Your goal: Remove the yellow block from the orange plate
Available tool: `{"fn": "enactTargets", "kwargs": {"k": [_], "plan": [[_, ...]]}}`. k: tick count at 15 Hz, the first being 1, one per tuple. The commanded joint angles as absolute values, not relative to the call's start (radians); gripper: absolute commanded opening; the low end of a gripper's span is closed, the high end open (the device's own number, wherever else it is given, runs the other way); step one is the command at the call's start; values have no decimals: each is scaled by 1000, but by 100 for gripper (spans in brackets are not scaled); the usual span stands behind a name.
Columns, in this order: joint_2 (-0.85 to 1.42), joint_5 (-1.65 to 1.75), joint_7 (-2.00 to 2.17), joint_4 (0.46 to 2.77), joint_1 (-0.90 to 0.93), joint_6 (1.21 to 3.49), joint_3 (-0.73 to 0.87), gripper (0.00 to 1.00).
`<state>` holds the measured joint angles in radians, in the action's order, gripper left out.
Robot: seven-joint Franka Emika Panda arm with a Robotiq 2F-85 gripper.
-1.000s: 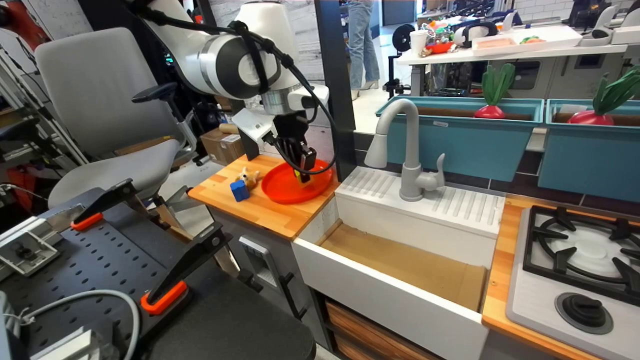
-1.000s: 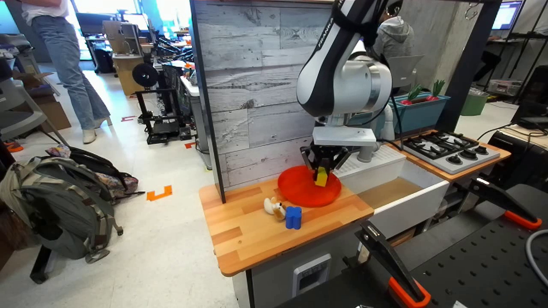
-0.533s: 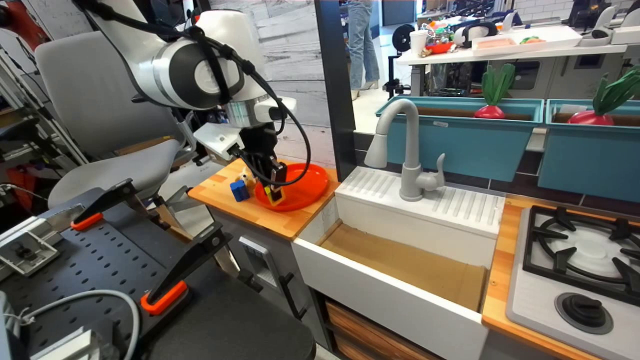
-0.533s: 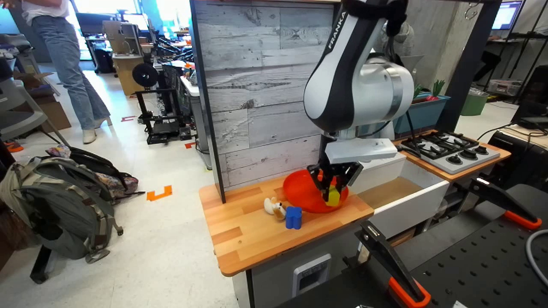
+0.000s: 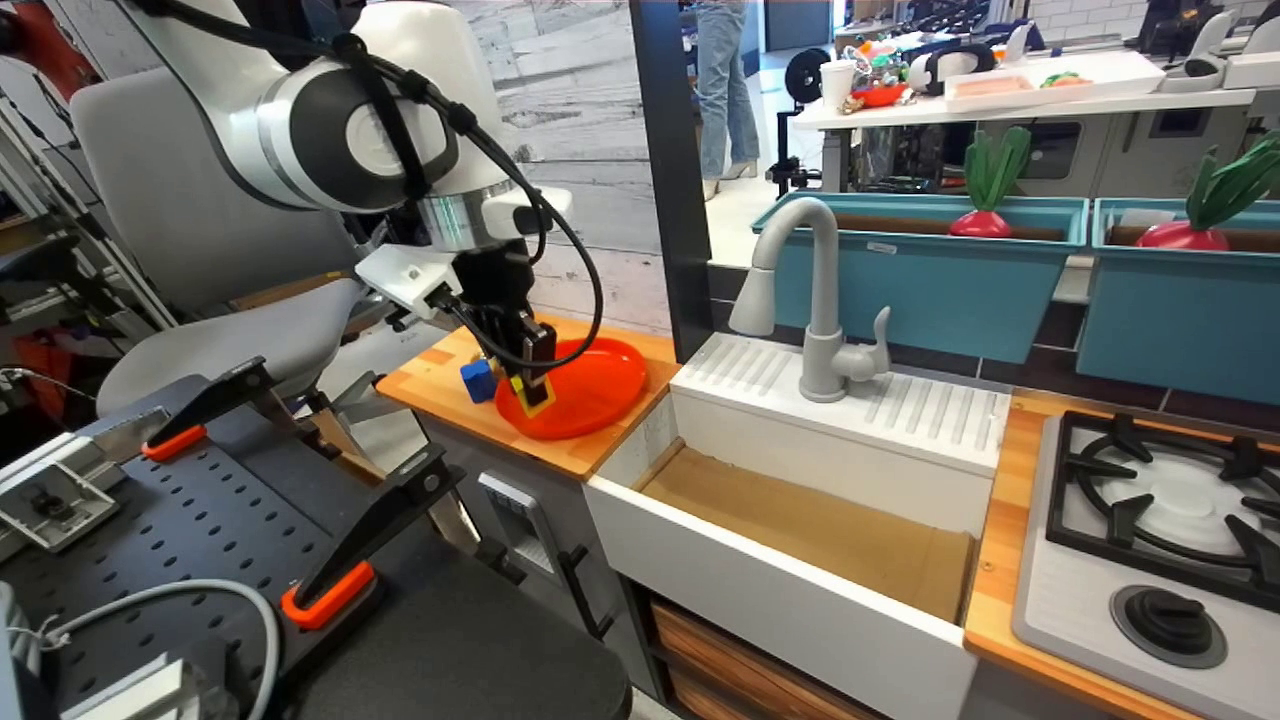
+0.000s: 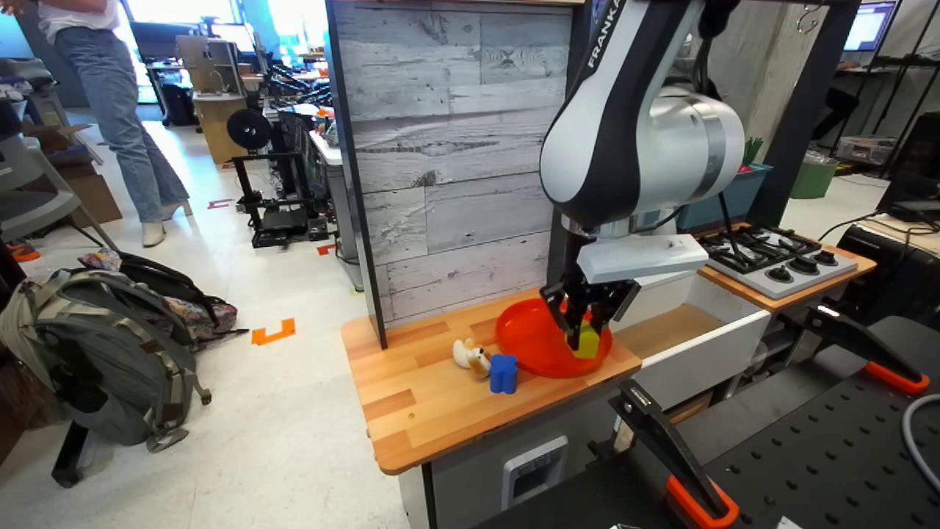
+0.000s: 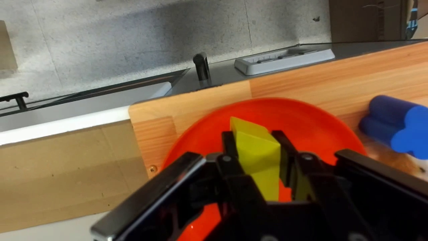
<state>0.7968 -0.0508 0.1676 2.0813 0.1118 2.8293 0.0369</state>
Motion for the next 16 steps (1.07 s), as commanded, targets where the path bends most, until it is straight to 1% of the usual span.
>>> {"fn": "enactTargets", "kwargs": {"k": [1,8,16], "plan": [[735,-49,165,2100,109,2789,38,8],[691,-40,199,2068,181,2763,24,8],[792,-6,235,1907,301,2649,-2,8]]}}
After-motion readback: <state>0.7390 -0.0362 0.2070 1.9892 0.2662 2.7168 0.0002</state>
